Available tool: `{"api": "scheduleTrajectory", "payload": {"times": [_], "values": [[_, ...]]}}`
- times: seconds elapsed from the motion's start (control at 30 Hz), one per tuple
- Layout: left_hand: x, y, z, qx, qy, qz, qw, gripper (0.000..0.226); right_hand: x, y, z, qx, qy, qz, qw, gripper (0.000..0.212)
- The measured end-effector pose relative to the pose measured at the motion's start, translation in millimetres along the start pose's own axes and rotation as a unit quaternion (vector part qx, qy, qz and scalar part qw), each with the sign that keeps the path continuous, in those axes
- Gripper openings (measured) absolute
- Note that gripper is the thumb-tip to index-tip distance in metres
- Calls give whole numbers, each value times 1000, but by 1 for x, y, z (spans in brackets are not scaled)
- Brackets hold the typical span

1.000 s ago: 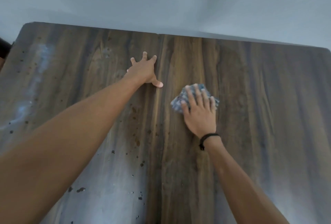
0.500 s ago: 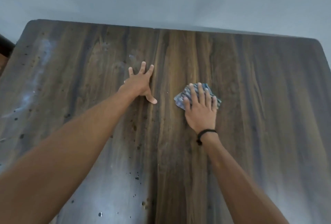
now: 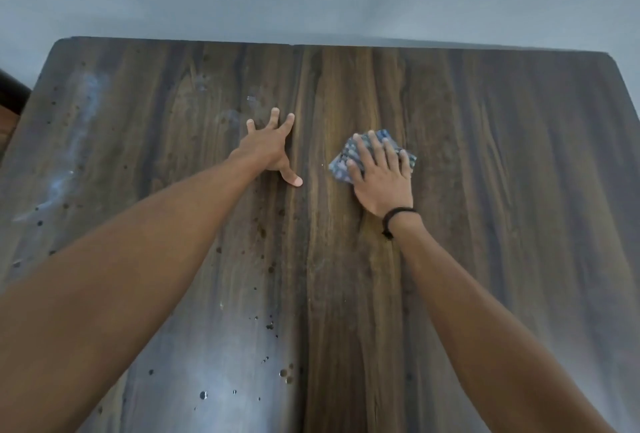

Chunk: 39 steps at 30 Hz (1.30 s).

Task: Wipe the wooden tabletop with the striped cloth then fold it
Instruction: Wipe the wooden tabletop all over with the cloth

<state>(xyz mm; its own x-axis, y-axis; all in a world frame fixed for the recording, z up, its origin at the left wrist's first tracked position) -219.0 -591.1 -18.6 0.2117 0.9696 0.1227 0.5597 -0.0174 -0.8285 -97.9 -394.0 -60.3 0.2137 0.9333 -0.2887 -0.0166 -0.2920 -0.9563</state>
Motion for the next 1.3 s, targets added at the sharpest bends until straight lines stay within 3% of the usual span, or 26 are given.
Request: {"api": "scheduleTrajectory", "payload": {"times": [0.13,0.2,0.3,0.4,0.5,0.57,0.67,0.83,1.0,1.07,1.2,1.23,1.3], "values": [[-1,0,0,2,1,5,1000,149,-7,4,-72,-18,-111,-22,993,56],[0,0,1,6,4,1,1000,148,9,2,-82,-31,-126,-32,991,56],[0,0,1,9,0,-1,1000,148,14,0,-36,8,-68,-39,997,56],[-2,1,1,6,2,-5,1000,150,-14,5,-14,-3,-18,-11,1000,57],[-2,1,-1,11,5,-2,1000,150,-29,12,-64,-21,-153,-31,988,58],[-2,0,-1,13,7,-1,1000,149,-15,8,-95,-44,-192,-29,980,58],[-3,1,2,16,6,-4,1000,149,8,3,-75,-36,-169,-42,984,57],[-5,3,2,19,10,-4,1000,150,-10,3,-27,-8,-39,-16,999,57],[-4,2,-1,26,15,-2,1000,147,-6,3,-125,-77,-268,-34,960,57],[-4,0,0,27,13,-6,1000,146,19,-3,-109,-71,-245,-45,966,55],[-3,2,2,21,9,-10,1000,148,13,-4,-58,-9,-59,-36,998,56],[-3,4,2,24,10,-17,1000,147,1,0,-66,-9,-67,-35,997,56],[-5,8,-6,44,22,-30,998,139,-13,7,-112,-31,-178,-43,983,56]]}}
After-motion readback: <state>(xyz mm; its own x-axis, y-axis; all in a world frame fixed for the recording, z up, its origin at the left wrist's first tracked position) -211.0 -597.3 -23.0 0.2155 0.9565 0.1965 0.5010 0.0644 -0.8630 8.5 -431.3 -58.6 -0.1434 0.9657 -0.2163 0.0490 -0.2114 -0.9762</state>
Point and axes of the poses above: each hand's wrist, its own z-axis towards the middle knuckle, its own y-axis out of the palm, x = y × z, the point moved 2 cm from there along z, towards the middle knuckle, and after that the axes turned 7 degrees about x, right-handed, at the moved point
